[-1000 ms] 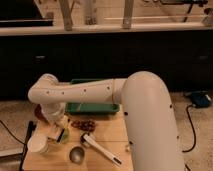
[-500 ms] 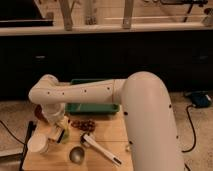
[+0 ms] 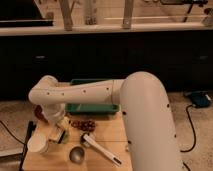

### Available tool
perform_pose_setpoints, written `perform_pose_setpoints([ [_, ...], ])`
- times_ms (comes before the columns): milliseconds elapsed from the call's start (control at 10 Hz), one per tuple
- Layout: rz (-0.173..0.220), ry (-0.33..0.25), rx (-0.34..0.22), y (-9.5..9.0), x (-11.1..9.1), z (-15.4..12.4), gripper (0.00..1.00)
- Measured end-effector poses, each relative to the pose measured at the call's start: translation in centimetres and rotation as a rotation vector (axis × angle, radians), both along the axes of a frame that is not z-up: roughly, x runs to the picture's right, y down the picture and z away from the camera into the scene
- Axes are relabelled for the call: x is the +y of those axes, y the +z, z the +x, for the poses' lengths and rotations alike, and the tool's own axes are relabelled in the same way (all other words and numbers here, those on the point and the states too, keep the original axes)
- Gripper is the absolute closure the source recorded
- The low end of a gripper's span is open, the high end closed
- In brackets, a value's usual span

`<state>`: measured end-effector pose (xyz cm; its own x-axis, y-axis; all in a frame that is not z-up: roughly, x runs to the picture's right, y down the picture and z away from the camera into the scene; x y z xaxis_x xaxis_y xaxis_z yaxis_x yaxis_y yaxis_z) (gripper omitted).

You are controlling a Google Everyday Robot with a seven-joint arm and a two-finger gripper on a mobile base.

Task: Place eraser in plastic cup

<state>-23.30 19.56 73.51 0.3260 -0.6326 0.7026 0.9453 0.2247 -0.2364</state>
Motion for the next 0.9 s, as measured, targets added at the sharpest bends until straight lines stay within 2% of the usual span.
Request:
perform_pose_setpoints([
  [200, -0.004, -0.001, -0.002, 0.05, 0.18, -0.07, 0.40],
  [400, -0.009, 0.005, -0.003, 0.16, 0.25, 0.18, 0.24],
  [500, -0.009, 0.007, -0.005, 0.14, 0.30, 0.12, 0.20],
  [900, -0.013, 0.011, -0.005, 0.05, 0.54, 0.05, 0.20],
])
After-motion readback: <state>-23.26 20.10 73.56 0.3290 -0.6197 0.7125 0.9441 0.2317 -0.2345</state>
